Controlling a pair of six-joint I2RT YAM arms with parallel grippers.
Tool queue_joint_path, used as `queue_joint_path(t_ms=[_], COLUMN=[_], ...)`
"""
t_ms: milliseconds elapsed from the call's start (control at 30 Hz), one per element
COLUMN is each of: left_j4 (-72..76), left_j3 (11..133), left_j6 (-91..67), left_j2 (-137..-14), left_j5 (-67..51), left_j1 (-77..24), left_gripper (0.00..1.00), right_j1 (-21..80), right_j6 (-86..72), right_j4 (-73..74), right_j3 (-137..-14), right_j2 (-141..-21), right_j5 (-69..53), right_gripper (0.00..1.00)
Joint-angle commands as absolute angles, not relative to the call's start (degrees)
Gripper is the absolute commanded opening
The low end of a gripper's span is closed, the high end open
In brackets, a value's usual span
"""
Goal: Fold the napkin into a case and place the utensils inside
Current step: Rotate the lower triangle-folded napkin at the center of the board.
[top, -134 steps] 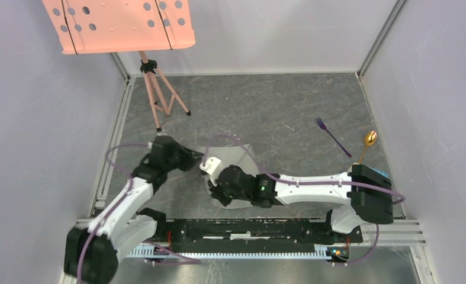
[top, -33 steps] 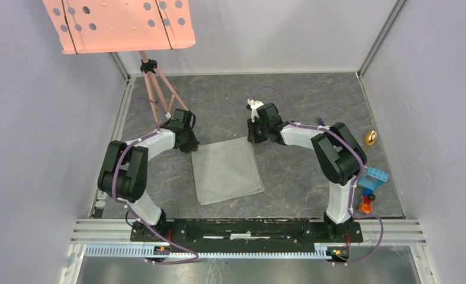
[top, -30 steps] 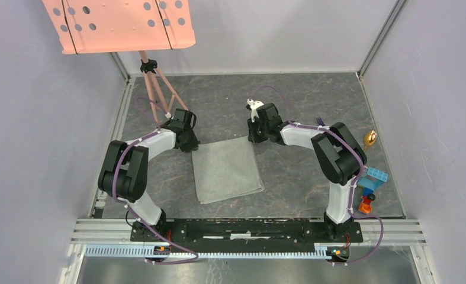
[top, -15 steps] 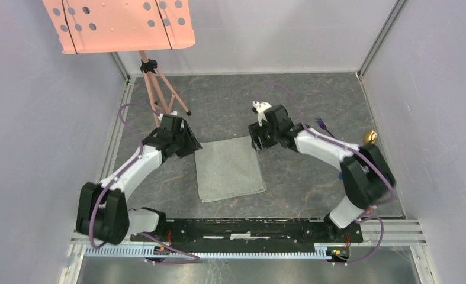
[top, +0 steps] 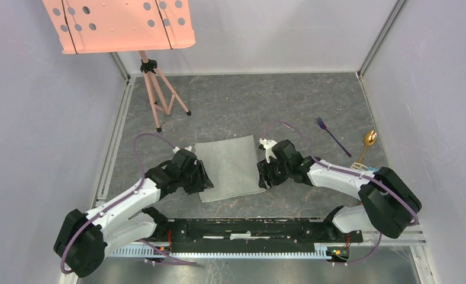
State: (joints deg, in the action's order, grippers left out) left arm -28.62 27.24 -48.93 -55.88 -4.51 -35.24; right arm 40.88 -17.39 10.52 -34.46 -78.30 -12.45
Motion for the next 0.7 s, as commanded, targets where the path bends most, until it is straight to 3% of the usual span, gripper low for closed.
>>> queue_joint_path(t_ms=[0,100,167,667], left_j4=[-28.27,-28.48,-28.19,-23.91], left_j3=[28.05,29.12,29.16,26.34], left_j6=[-51.98,-51.35,-51.33,-51.09], left_j2=[-53.95,-55.96,-56.68,-67.99], left_j5=[-3.61,-5.12,-5.32,-6.49], left_j1=[-35.62,-35.73,-36.11,-40.62], left_gripper=[0.54,0.53,0.52,0.46], right_j1=[41.28,41.31,41.26,41.22], right_j6=[-18.3,-18.65,-18.71,-18.81], right_j4=[8.08,8.34,8.55,11.11], right_j3=[-32.09,-30.84,-30.03,-28.89], right_j2=[-77.03,-75.83,-75.09,-76.58], right_j5=[-12.92,-11.33,-9.95,0.27], right_gripper=[0.57,0.43,0.4,0.26])
